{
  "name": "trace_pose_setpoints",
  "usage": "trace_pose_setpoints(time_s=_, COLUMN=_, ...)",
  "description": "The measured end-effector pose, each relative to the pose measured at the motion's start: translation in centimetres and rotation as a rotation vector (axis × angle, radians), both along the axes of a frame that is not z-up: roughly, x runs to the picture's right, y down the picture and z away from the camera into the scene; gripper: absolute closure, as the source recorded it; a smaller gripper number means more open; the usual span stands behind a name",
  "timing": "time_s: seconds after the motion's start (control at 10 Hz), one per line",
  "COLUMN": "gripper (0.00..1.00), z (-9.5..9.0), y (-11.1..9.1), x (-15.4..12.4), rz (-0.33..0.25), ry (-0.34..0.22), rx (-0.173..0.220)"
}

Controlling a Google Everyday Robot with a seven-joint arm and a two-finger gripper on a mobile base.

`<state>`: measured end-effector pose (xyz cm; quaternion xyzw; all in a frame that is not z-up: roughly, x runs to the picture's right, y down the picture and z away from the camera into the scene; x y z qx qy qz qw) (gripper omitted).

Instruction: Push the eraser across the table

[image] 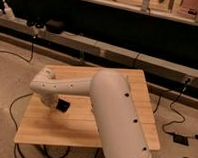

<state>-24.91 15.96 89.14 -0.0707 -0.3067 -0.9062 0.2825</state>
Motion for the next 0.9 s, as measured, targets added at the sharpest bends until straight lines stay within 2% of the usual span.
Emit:
trace_pose_setpoints(time_s=0.4, gripper=1.00, z=2.3, y=-1.5, x=3.6, rz=0.000, ry=0.041, rx=0.015)
trace_pose_setpoints(time_s=0.7, gripper=1.00, z=3.5, y=-4.0, x=7.1, rz=-0.007, ry=0.091, rx=0.045)
trace_pose_setpoints(time_s=0.9, gripper=1.00, z=3.7, y=-5.9, x=8.4, rz=-0.013, ry=0.110, rx=0.074)
